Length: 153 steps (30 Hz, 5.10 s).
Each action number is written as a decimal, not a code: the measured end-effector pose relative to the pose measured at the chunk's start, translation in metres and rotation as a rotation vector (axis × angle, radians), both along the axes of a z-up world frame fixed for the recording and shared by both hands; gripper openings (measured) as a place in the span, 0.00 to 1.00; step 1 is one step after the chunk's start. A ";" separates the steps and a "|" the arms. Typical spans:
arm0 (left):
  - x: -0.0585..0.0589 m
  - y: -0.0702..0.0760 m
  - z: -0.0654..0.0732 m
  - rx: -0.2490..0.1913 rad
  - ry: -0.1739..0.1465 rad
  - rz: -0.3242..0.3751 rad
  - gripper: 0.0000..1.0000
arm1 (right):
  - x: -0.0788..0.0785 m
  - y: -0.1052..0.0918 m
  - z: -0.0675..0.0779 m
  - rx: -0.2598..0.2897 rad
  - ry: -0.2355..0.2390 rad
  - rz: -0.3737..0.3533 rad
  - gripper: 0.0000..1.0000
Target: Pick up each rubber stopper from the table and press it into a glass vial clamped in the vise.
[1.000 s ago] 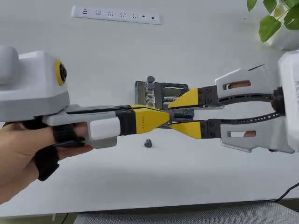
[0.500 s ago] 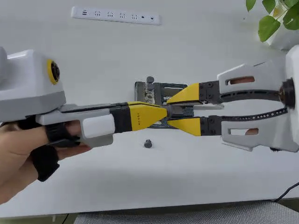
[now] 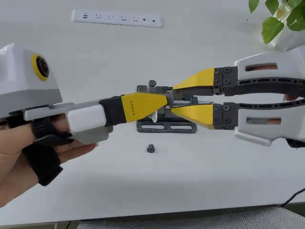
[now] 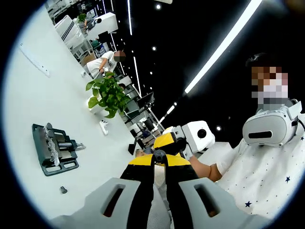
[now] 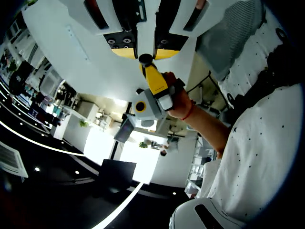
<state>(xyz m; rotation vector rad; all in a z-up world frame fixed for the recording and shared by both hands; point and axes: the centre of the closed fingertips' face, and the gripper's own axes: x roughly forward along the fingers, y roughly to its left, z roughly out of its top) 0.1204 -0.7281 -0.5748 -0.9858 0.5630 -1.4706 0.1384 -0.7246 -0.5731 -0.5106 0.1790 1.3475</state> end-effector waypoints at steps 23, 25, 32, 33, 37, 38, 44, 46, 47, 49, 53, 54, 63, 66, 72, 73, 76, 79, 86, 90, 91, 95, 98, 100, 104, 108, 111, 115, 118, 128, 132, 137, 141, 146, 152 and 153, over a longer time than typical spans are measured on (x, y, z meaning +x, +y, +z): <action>-0.013 0.006 0.022 -0.108 0.047 -0.075 0.04 | -0.012 0.008 0.021 0.066 0.017 0.049 0.08; -0.013 0.006 0.023 -0.109 0.043 -0.079 0.04 | -0.013 0.008 0.022 0.062 0.014 0.053 0.07; -0.018 0.009 0.028 -0.128 0.051 -0.117 0.04 | -0.018 0.010 0.026 0.069 0.024 0.081 0.07; -0.019 0.010 0.029 -0.132 0.048 -0.122 0.04 | -0.019 0.011 0.027 0.074 0.030 0.084 0.07; -0.019 0.011 0.031 -0.140 0.048 -0.129 0.04 | -0.020 0.012 0.030 0.074 0.023 0.092 0.07; -0.019 0.012 0.031 -0.141 0.047 -0.129 0.04 | -0.020 0.012 0.030 0.073 0.026 0.091 0.07; -0.018 0.013 0.032 -0.150 0.040 -0.128 0.04 | -0.019 0.013 0.032 0.078 0.020 0.090 0.07; -0.018 0.014 0.032 -0.152 0.039 -0.131 0.04 | -0.020 0.013 0.032 0.078 0.026 0.093 0.06; -0.017 0.014 0.032 -0.152 0.039 -0.131 0.04 | -0.020 0.013 0.032 0.076 0.031 0.091 0.06; -0.017 0.014 0.031 -0.155 0.038 -0.134 0.04 | -0.020 0.013 0.032 0.073 0.027 0.097 0.06; -0.015 0.015 0.030 -0.153 0.033 -0.127 0.04 | -0.019 0.013 0.031 0.067 0.029 0.095 0.06; -0.015 0.016 0.029 -0.152 0.031 -0.127 0.04 | -0.019 0.013 0.031 0.067 0.034 0.094 0.06; -0.015 0.018 0.025 -0.133 -0.022 -0.100 0.05 | -0.018 0.015 0.026 0.057 0.045 0.096 0.06; -0.014 0.020 0.024 -0.129 -0.044 -0.091 0.05 | -0.018 0.016 0.025 0.051 0.044 0.099 0.06; -0.010 0.024 0.019 -0.105 -0.109 -0.052 0.05 | -0.017 0.015 0.024 0.041 0.051 0.100 0.06; -0.009 0.025 0.018 -0.099 -0.118 -0.042 0.06 | -0.017 0.014 0.024 0.041 0.052 0.100 0.06; -0.004 0.029 0.013 -0.068 -0.163 -0.004 0.08 | -0.012 0.010 0.023 0.037 0.058 0.085 0.06; 0.002 0.032 0.003 -0.001 -0.216 0.032 0.13 | -0.003 0.006 0.021 0.032 0.075 0.055 0.06; 0.011 0.034 -0.018 0.141 -0.349 0.114 0.25 | 0.020 0.001 0.004 -0.029 0.117 -0.016 0.06; 0.014 0.032 -0.031 0.237 -0.433 0.139 0.34 | 0.033 0.000 -0.006 -0.071 0.131 -0.039 0.06; 0.015 0.032 -0.035 0.263 -0.461 0.151 0.36 | 0.038 -0.001 -0.010 -0.091 0.141 -0.054 0.06; 0.018 0.034 -0.050 0.349 -0.525 0.164 0.44 | 0.051 -0.005 -0.026 -0.148 0.153 -0.066 0.06; 0.020 0.032 -0.060 0.400 -0.556 0.169 0.50 | 0.060 -0.005 -0.036 -0.185 0.174 -0.077 0.06; 0.023 0.032 -0.070 0.450 -0.587 0.178 0.54 | 0.070 -0.007 -0.043 -0.217 0.188 -0.081 0.06; 0.030 0.033 -0.087 0.546 -0.650 0.186 0.65 | 0.082 -0.007 -0.058 -0.282 0.209 -0.105 0.06; 0.032 0.027 -0.099 0.610 -0.689 0.184 0.74 | 0.094 -0.009 -0.076 -0.352 0.249 -0.124 0.06; 0.033 0.020 -0.107 0.643 -0.718 0.174 0.79 | 0.100 -0.006 -0.092 -0.405 0.279 -0.125 0.06; 0.034 0.012 -0.113 0.675 -0.747 0.158 0.84 | 0.105 -0.005 -0.108 -0.481 0.300 -0.111 0.06; 0.035 0.007 -0.120 0.702 -0.771 0.153 0.87 | 0.110 -0.003 -0.124 -0.536 0.323 -0.106 0.06; 0.039 0.030 -0.143 0.728 -0.784 0.140 0.97 | 0.125 -0.007 -0.174 -0.680 0.376 -0.099 0.06; 0.037 0.032 -0.146 0.722 -0.776 0.136 0.97 | 0.128 -0.009 -0.185 -0.713 0.387 -0.099 0.06; 0.037 0.035 -0.149 0.722 -0.778 0.137 0.98 | 0.129 -0.010 -0.194 -0.752 0.395 -0.094 0.06; 0.035 0.033 -0.150 0.705 -0.790 0.135 0.99 | 0.128 -0.012 -0.198 -0.778 0.397 -0.090 0.06; 0.035 0.032 -0.151 0.698 -0.789 0.138 0.99 | 0.128 -0.013 -0.203 -0.799 0.403 -0.085 0.06; 0.033 0.033 -0.154 0.706 -0.786 0.130 0.99 | 0.128 -0.013 -0.204 -0.811 0.404 -0.082 0.06; 0.032 0.032 -0.154 0.703 -0.783 0.129 0.99 | 0.128 -0.014 -0.203 -0.818 0.404 -0.079 0.06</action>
